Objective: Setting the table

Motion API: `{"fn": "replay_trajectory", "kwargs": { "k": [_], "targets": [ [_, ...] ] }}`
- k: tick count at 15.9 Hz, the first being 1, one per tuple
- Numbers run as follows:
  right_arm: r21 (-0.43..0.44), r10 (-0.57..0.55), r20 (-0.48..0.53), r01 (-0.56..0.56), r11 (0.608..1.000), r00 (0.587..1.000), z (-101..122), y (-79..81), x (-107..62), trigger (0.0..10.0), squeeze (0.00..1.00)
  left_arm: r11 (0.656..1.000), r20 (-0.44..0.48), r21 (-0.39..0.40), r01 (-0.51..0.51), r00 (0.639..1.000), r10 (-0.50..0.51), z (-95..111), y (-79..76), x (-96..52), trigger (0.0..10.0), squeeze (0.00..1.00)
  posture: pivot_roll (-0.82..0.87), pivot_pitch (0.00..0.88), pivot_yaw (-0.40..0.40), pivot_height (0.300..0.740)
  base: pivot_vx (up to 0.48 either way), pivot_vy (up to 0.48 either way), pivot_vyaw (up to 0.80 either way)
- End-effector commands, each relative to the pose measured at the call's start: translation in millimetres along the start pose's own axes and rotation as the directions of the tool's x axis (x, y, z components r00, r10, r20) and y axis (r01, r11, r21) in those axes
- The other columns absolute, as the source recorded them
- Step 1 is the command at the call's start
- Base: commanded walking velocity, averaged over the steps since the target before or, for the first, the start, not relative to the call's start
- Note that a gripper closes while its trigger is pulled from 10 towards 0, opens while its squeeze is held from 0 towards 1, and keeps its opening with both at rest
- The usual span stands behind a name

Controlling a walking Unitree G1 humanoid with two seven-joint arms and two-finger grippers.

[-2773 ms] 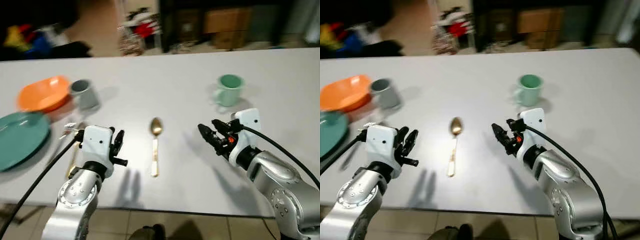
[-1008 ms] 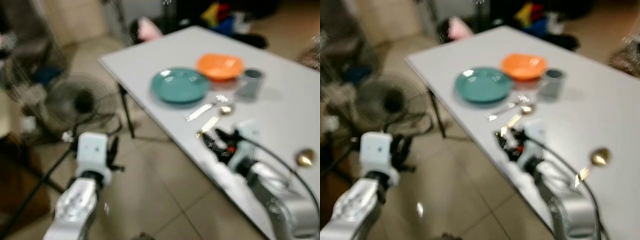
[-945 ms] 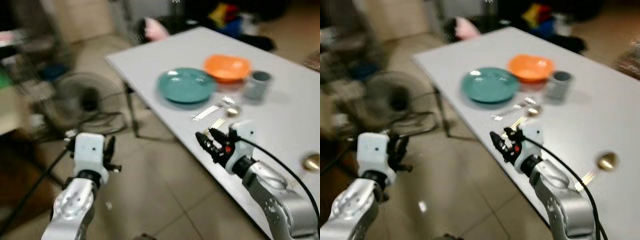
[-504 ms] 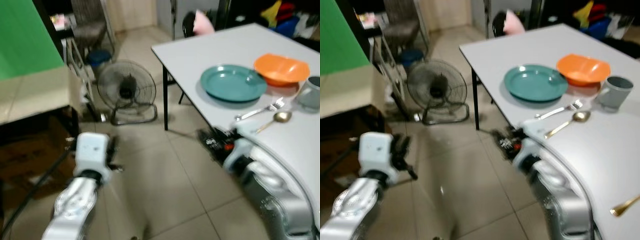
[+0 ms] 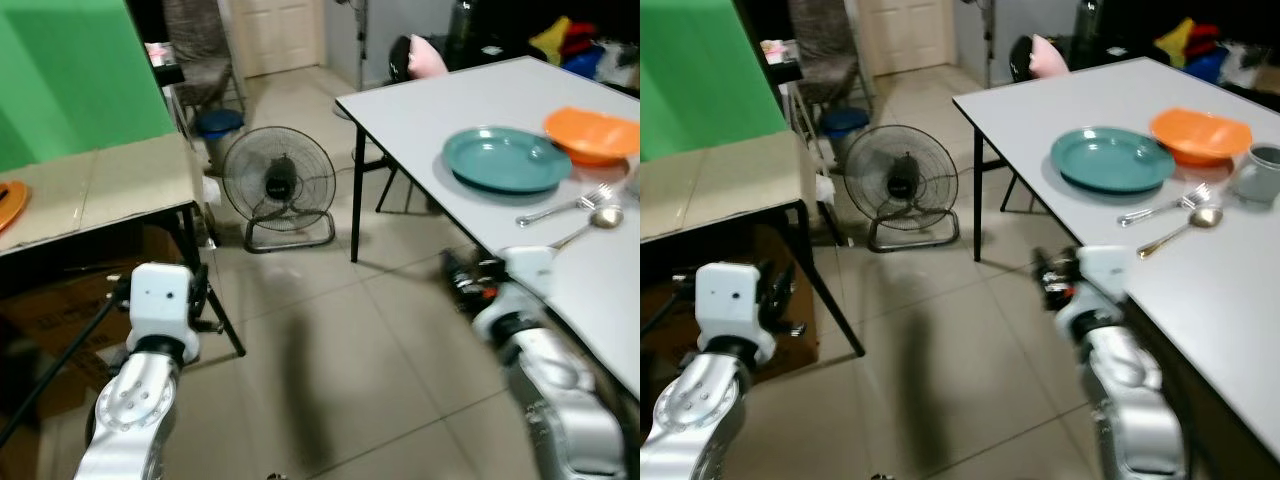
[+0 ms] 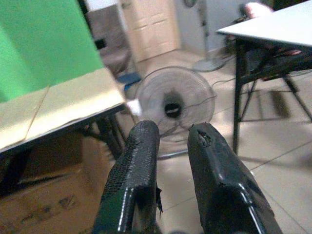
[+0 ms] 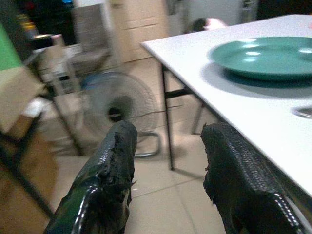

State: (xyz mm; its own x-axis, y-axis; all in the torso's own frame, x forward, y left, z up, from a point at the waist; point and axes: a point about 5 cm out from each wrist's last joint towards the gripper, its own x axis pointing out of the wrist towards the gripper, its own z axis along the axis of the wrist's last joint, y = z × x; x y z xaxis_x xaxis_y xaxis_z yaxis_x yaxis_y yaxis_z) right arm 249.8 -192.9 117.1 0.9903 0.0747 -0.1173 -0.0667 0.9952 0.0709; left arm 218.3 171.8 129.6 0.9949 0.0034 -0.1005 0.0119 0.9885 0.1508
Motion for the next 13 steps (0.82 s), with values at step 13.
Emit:
{"fn": "replay_trajectory", "kwargs": {
  "k": [13],
  "targets": [
    [0.081, 0.397, -0.079, -0.391, 0.917, 0.914, -4.9, 49.4, 11.5, 10.0, 0.00, 0.989, 0.026, -0.080, -0.124, 0.992, 0.126, 5.2, 15.4, -23.0, 10.0, 0.00, -0.02, 0.052, 0.047, 0.740, 0.110, 0.023, 0.37]
  ]
}}
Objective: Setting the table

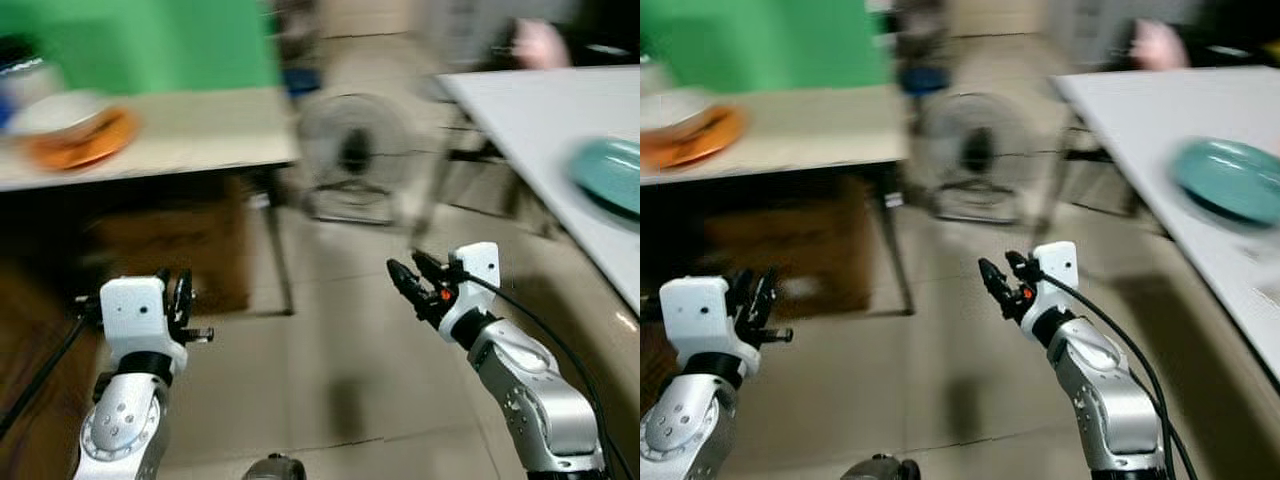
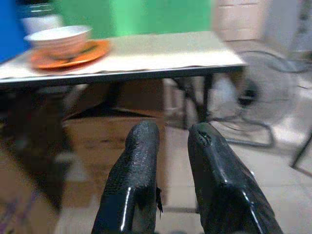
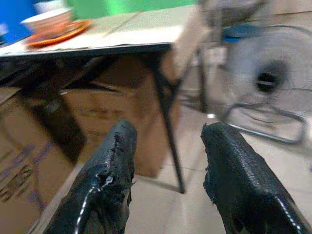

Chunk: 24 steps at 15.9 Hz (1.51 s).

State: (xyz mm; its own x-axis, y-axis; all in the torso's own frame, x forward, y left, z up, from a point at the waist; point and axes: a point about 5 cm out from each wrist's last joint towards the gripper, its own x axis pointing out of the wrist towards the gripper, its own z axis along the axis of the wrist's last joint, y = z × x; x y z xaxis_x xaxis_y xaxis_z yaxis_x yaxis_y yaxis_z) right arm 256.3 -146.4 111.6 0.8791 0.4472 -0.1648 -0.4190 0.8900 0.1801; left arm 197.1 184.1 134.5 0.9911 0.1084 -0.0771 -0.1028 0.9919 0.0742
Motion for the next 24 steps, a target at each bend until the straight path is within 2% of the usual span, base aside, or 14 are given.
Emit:
{"fn": "replay_trajectory", "kwargs": {
  "k": [1, 4, 9, 10, 11, 17, 20, 24],
  "targets": [
    [0.009, 0.027, 0.003, -0.027, 1.000, 1.000, 2.8, 3.6, 2.4, 10.0, 0.00, 1.000, 0.021, 0.008, -0.020, 1.000, 0.020, 4.6, 2.8, -1.3, 10.0, 0.00, -0.02, 0.052, 0.047, 0.740, 0.307, 0.000, 0.80],
    [0.001, 0.083, -0.001, -0.083, 0.997, 0.997, 3.3, 7.9, 6.9, 10.0, 0.00, 0.999, 0.032, 0.035, -0.028, 0.999, 0.027, 7.2, 4.1, -3.6, 10.0, 0.00, -0.01, 0.045, 0.031, 0.740, 0.310, 0.000, 0.80],
    [0.001, 0.109, 0.004, -0.109, 0.994, 0.994, 4.6, 13.2, 13.3, 10.0, 0.00, 0.999, 0.034, 0.029, -0.041, 0.999, 0.040, 6.7, 4.9, -8.5, 10.0, 0.00, 0.00, 0.035, 0.019, 0.740, 0.311, 0.000, 0.80],
    [0.051, 0.102, 0.031, -0.104, 0.993, 0.994, 6.5, 14.3, 13.4, 10.0, 0.00, 0.999, 0.037, 0.027, -0.042, 0.998, 0.041, 7.5, 4.7, -8.0, 10.0, 0.00, 0.00, 0.036, 0.017, 0.740, 0.311, 0.000, 0.00],
    [0.061, 0.093, 0.039, -0.096, 0.994, 0.995, 7.4, 13.8, 13.5, 10.0, 0.00, 0.999, 0.039, 0.025, -0.042, 0.998, 0.041, 7.9, 4.7, -7.9, 10.0, 0.00, 0.00, 0.035, 0.017, 0.740, 0.307, 0.000, 0.00],
    [0.064, 0.070, 0.144, -0.080, 0.995, 0.987, 27.8, 14.2, 16.0, 10.0, 0.00, 0.999, 0.105, 0.030, -0.015, 0.994, 0.011, 21.6, 2.4, -9.0, 10.0, 0.00, 0.01, 0.032, 0.011, 0.740, 0.322, 0.000, 0.00],
    [0.048, 0.026, 0.167, -0.034, 0.998, 0.986, 32.2, 7.2, 12.0, 10.0, 0.00, 0.999, 0.136, 0.037, -0.040, 0.990, 0.034, 27.9, 6.0, -5.9, 10.0, 0.00, 0.01, 0.028, 0.013, 0.740, 0.330, 0.000, -0.17],
    [0.059, 0.019, 0.168, -0.029, 0.998, 0.986, 31.2, 7.5, 8.1, 10.0, 0.00, 0.997, 0.155, 0.054, -0.047, 0.987, 0.038, 33.0, 10.8, -6.0, 10.0, 0.00, 0.02, 0.023, 0.013, 0.740, 0.331, 0.000, -0.20]
  ]
}}
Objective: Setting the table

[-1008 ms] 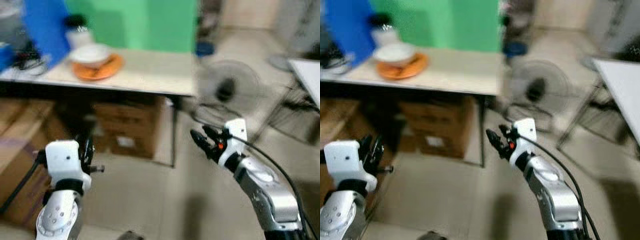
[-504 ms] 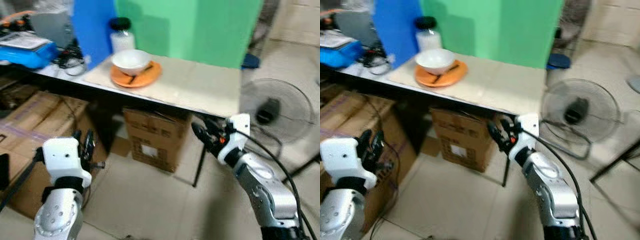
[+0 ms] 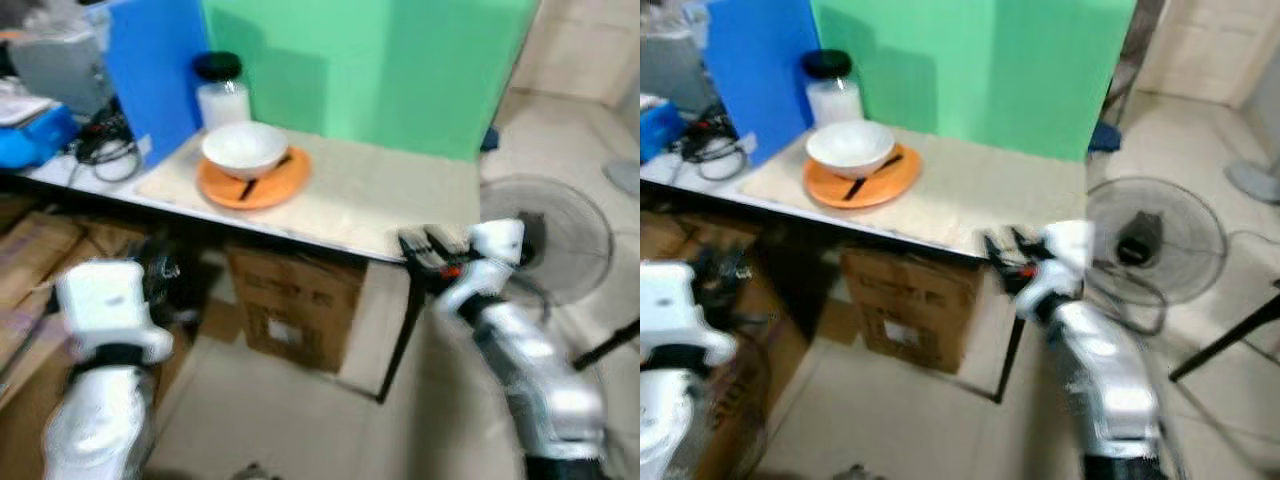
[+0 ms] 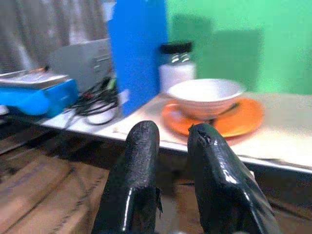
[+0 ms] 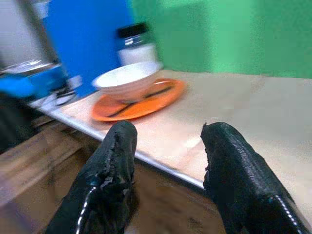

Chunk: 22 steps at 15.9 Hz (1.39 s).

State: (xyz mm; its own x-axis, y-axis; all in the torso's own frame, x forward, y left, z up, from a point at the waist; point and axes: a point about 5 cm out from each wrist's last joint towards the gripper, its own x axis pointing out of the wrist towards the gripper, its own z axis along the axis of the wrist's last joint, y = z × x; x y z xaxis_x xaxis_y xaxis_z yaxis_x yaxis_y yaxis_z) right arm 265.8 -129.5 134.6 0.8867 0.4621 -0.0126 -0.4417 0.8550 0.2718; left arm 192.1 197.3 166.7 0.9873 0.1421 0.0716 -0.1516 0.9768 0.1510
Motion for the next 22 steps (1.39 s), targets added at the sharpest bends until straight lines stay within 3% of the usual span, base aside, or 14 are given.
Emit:
{"fn": "replay_trajectory", "kwargs": {
  "k": [1, 5, 11, 16, 22],
  "targets": [
    [-0.026, -0.046, 0.028, 0.047, 0.999, 0.999, 8.0, -8.0, -3.7, 10.0, 0.00, 0.999, 0.001, 0.003, 0.039, 0.999, -0.039, 1.3, -2.8, 0.3, 10.0, 0.00, 0.02, 0.023, 0.014, 0.740, 0.330, 0.000, 0.00],
    [-0.046, -0.123, 0.028, 0.124, 0.991, 0.992, 8.3, -19.3, -9.5, 10.0, 0.00, 0.998, 0.003, -0.002, 0.064, 0.998, -0.064, 1.7, -4.1, 10.5, 10.0, 0.00, 0.00, 0.033, 0.028, 0.740, 0.330, 0.000, -0.40],
    [-0.051, -0.138, 0.029, 0.139, 0.989, 0.990, 7.0, -16.3, -14.6, 10.0, 0.00, 0.997, -0.027, -0.048, 0.065, 0.997, -0.066, -3.8, -5.2, 13.8, 10.0, 0.00, -0.02, 0.033, 0.042, 0.740, 0.330, 0.000, -0.80],
    [-0.095, -0.181, 0.024, 0.182, 0.979, 0.983, 7.1, -20.3, -14.5, 10.0, 0.00, 0.997, -0.049, -0.051, 0.058, 0.997, -0.061, -7.1, -7.3, 14.6, 10.0, 0.00, -0.02, 0.031, 0.033, 0.740, 0.236, 0.000, 0.00],
    [-0.081, -0.127, -0.051, 0.123, 0.989, 0.991, -1.0, -16.2, -8.8, 10.0, 0.00, 0.997, -0.070, -0.061, 0.041, 0.997, -0.045, -10.8, -7.6, 9.4, 10.0, 0.00, 0.00, 0.033, 0.018, 0.740, 0.000, 0.108, 0.00]
  ]
}}
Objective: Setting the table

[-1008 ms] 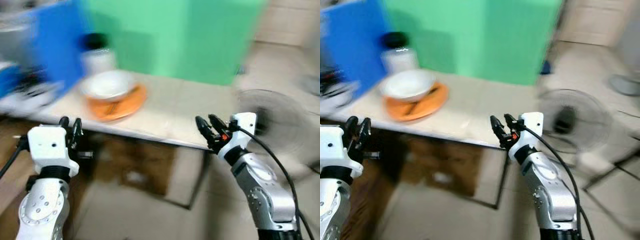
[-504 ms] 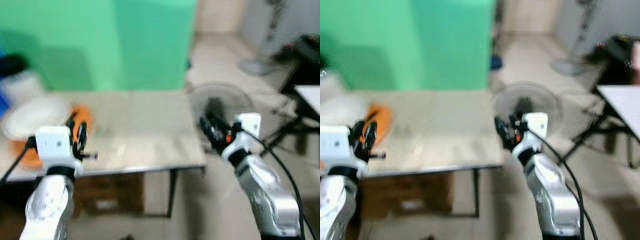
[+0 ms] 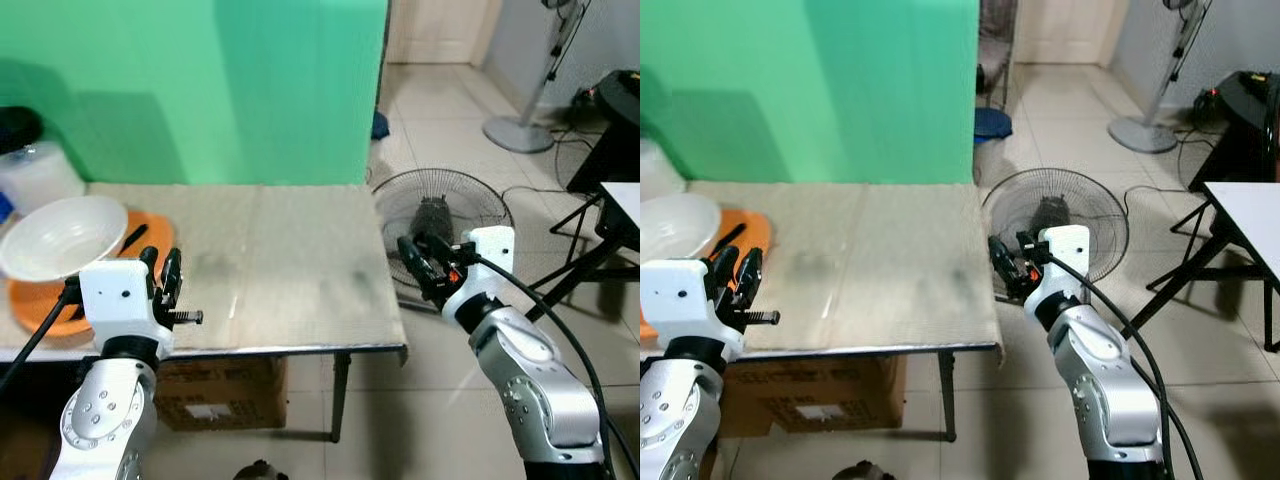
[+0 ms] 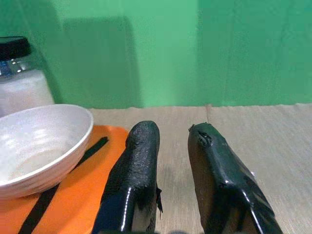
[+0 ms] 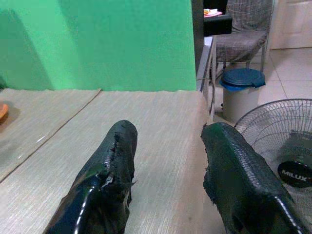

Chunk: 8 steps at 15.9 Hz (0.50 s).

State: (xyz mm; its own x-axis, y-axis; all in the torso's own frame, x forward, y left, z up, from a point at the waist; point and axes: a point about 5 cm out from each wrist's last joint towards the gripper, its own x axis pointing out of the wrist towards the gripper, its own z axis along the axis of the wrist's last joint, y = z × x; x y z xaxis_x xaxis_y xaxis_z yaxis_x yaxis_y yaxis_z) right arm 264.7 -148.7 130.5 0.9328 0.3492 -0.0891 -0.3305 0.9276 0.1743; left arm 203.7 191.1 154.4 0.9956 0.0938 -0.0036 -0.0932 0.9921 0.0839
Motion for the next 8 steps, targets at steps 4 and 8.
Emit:
{"fn": "replay_trajectory", "kwargs": {
  "k": [4, 8],
  "targets": [
    [0.027, 0.011, -0.035, -0.010, 1.000, 0.999, -5.5, 2.3, 1.9, 10.0, 0.00, 1.000, -0.006, 0.018, -0.022, 1.000, 0.022, 1.4, 3.4, -0.8, 10.0, 0.00, 0.00, 0.036, 0.018, 0.740, 0.000, 0.336, 0.00],
    [0.036, -0.008, -0.044, 0.009, 0.999, 0.999, -6.2, 1.4, 2.3, 10.0, 0.00, 1.000, -0.015, 0.019, -0.022, 1.000, 0.023, -0.2, 3.8, -1.2, 10.0, 0.00, 0.00, 0.034, 0.022, 0.740, 0.000, 0.338, 0.00]
  ]
}}
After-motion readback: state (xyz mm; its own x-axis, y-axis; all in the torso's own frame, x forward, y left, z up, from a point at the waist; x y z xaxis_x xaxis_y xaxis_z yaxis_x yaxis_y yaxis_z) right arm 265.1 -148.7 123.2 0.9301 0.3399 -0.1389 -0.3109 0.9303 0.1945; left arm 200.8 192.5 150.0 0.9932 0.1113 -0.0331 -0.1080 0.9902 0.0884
